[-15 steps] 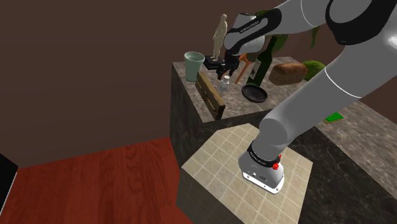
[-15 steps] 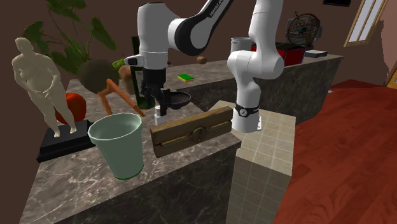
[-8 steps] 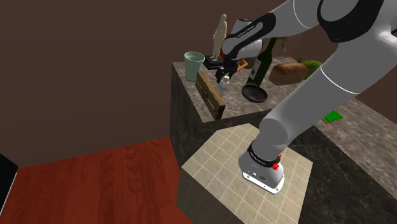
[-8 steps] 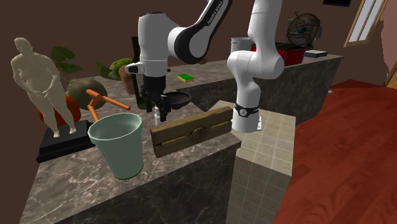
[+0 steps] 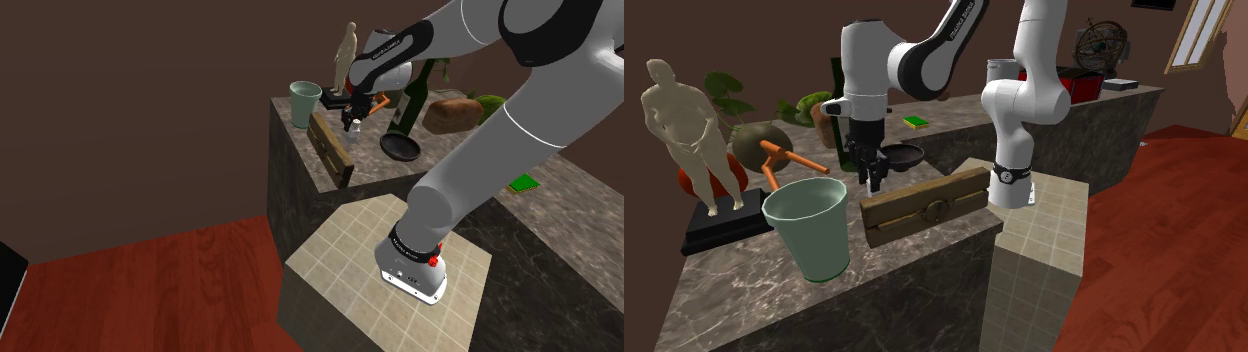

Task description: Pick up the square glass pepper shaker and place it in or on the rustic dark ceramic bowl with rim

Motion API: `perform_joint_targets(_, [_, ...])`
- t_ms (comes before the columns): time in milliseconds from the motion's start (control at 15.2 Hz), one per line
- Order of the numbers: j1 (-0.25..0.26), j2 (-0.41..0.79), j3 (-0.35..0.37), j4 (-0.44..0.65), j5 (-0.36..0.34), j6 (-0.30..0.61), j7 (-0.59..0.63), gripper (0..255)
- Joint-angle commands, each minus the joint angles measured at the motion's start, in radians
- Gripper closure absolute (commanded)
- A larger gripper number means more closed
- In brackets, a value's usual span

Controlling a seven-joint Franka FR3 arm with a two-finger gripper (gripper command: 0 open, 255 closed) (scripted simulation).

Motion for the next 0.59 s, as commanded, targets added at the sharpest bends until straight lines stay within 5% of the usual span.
perform_joint_targets(0, [0.000,0.000,0.000,0.000,0.000,0.000,0.000,255])
perform_joint_targets(528, [-0.002,-0.021,0.003,0.010,-0.007,-0.031,0.005,255])
